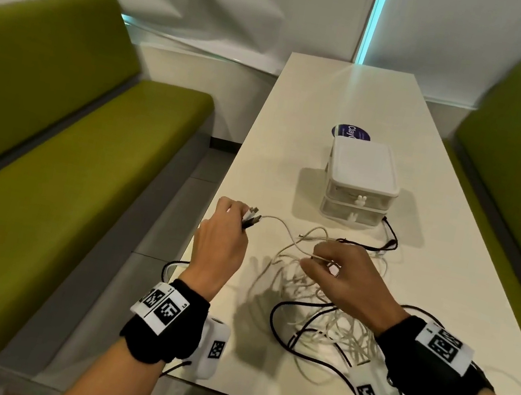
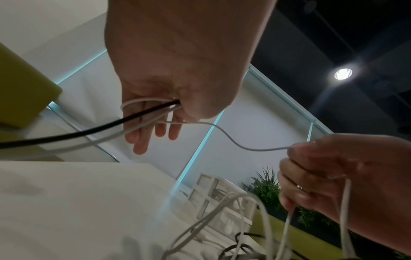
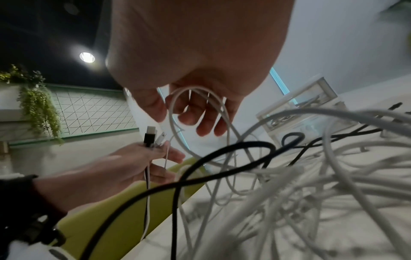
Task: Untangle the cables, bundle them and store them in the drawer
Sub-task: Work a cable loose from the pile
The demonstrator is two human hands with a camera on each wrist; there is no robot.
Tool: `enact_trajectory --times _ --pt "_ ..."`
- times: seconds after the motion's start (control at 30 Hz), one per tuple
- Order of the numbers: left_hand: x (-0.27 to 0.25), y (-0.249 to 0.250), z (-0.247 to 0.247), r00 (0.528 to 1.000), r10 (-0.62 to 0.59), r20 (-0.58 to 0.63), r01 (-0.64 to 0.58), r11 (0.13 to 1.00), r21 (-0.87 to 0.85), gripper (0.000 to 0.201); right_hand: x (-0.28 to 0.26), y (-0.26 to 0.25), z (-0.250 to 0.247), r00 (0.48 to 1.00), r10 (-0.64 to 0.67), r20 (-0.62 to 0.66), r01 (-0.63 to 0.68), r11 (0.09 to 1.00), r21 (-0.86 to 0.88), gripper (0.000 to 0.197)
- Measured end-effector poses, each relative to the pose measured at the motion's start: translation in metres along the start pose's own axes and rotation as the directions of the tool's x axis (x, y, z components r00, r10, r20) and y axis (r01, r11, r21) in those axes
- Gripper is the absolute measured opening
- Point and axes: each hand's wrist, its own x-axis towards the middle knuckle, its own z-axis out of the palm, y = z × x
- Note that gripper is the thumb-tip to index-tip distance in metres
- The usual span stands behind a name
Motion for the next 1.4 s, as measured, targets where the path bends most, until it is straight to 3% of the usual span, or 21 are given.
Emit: enact_trajectory --times 0.13,0.23,0.3,0.37,0.47,0.5,0.57,0.7,0.83,0.93,1.03,1.17,1.23,1.3,1.4 --pt "0.001 0.001 -0.001 0.997 0.004 -0.077 -0.021 0.975 -0.223 0.037 -0.001 0.008 0.003 0.995 0.096 0.037 -0.092 0.991 -0.096 0.05" --pt "-0.006 0.016 -0.008 0.976 0.119 -0.184 -0.184 0.902 -0.392 0.047 -0.001 0.012 0.011 0.991 0.115 0.063 -0.092 0.951 -0.296 0.043" --pt "-0.011 0.027 -0.012 0.952 0.215 -0.22 -0.296 0.835 -0.463 0.046 0.001 0.011 0.015 0.99 0.118 0.081 -0.087 0.945 -0.317 0.039" --pt "-0.015 0.034 -0.01 0.942 0.313 -0.118 -0.33 0.814 -0.478 0.05 0.005 0.007 0.017 0.988 0.131 0.086 -0.103 0.956 -0.275 0.032" --pt "-0.016 0.033 0.006 0.9 0.391 0.195 -0.289 0.868 -0.404 0.065 0.005 -0.003 0.013 0.995 0.089 0.04 -0.083 0.988 -0.132 0.023" --pt "-0.016 0.031 0.011 0.884 0.399 0.242 -0.298 0.882 -0.366 0.065 0.004 -0.006 0.01 0.997 0.075 0.016 -0.074 0.994 -0.077 0.022" --pt "-0.016 0.027 0.017 0.871 0.436 0.226 -0.369 0.885 -0.284 0.054 0.002 -0.007 0.006 0.996 0.082 -0.027 -0.081 0.997 0.008 0.015" --pt "-0.016 0.027 0.016 0.912 0.389 0.126 -0.377 0.92 -0.11 0.024 0.003 0.001 0.004 0.991 0.131 -0.001 -0.131 0.991 0.038 0.016" --pt "-0.013 0.032 0.005 0.951 0.293 -0.102 -0.308 0.93 -0.202 0.021 0.0 0.007 0.008 0.957 0.224 0.185 -0.233 0.972 0.025 0.023" --pt "-0.005 0.029 -0.012 0.975 0.048 -0.215 -0.132 0.909 -0.395 0.023 -0.006 0.014 0.01 0.905 0.307 0.294 -0.325 0.946 0.014 0.039" --pt "0.007 0.016 -0.019 0.986 -0.09 -0.141 0.037 0.939 -0.343 0.021 -0.01 0.015 0.008 0.937 0.262 0.229 -0.265 0.964 -0.019 0.047" --pt "0.003 0.01 -0.01 0.997 -0.039 -0.063 0.03 0.99 -0.138 0.019 -0.008 0.01 0.008 0.951 0.254 0.177 -0.24 0.966 -0.097 0.047" --pt "-0.004 0.015 -0.007 0.996 0.017 -0.091 -0.031 0.989 -0.145 0.045 -0.007 0.009 0.011 0.945 0.265 0.191 -0.229 0.954 -0.193 0.048" --pt "-0.009 0.023 -0.01 0.981 0.084 -0.172 -0.129 0.955 -0.267 0.061 -0.004 0.01 0.012 0.941 0.283 0.183 -0.233 0.938 -0.256 0.049" --pt "-0.014 0.036 -0.014 0.954 0.237 -0.183 -0.298 0.811 -0.504 0.06 0.002 0.009 0.011 0.954 0.253 0.163 -0.2 0.937 -0.287 0.045"
